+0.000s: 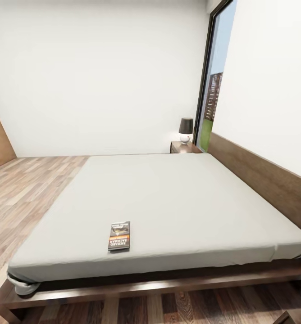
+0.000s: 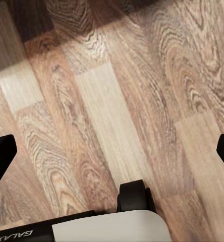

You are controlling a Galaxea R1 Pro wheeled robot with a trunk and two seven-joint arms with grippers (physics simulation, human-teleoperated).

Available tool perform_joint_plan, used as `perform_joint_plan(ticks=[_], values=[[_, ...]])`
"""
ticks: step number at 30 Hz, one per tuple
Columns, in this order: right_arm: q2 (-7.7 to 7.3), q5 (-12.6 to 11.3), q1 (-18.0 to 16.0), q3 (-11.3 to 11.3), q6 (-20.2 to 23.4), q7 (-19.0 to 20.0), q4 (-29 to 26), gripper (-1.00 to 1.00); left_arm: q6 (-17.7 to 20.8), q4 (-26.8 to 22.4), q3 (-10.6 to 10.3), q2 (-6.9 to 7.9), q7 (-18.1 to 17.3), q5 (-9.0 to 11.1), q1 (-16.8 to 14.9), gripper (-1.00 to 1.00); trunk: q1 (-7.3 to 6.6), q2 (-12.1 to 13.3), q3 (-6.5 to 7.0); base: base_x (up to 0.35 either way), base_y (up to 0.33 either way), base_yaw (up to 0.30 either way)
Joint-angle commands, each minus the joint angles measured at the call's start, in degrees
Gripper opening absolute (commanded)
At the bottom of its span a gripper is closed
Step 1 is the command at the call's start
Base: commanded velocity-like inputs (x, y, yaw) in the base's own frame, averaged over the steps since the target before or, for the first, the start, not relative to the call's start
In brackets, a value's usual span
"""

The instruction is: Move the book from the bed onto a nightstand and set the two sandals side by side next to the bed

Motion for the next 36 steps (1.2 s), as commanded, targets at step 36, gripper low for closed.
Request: perform_joint_plan(ticks=[36], values=[[-0.02,-0.17,-0.04,-0.44,-0.1,0.31,0.06,1.0,-0.21,0.08,0.47,0.01,0.06,-0.6,-0.04,1.0,-7.92,14.43,6.42,0.0,0.0,0.0]])
